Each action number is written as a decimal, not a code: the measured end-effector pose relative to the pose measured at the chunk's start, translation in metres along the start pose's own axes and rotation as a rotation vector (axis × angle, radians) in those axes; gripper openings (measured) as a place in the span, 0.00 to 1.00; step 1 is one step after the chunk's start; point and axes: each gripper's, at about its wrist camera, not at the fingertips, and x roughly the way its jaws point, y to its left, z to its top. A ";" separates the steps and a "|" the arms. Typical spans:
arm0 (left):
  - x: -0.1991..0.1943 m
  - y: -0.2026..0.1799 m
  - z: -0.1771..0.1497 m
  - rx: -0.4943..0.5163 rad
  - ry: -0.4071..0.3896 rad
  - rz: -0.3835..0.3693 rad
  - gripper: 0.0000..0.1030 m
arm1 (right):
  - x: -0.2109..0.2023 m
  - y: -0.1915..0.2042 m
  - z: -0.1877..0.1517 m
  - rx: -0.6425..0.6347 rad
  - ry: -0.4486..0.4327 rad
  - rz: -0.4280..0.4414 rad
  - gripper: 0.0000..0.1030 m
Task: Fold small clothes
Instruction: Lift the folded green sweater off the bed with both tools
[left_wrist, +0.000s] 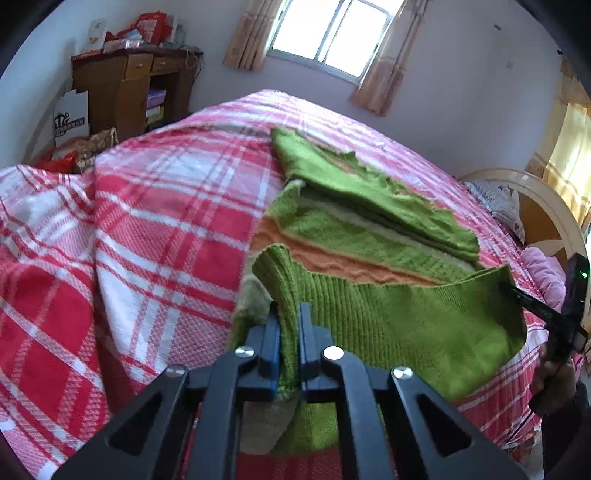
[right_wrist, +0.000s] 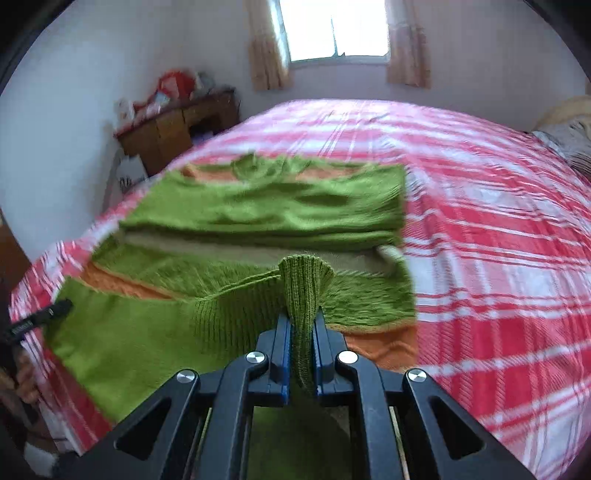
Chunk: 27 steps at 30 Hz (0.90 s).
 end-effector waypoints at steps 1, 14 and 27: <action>-0.004 -0.002 0.003 0.002 -0.011 0.003 0.07 | -0.009 -0.002 -0.001 0.019 -0.022 0.000 0.08; -0.016 -0.034 0.053 0.049 -0.141 0.066 0.06 | -0.078 0.021 0.014 -0.010 -0.268 -0.165 0.08; 0.023 -0.039 0.099 -0.017 -0.136 0.096 0.06 | -0.052 0.019 0.059 -0.074 -0.279 -0.248 0.08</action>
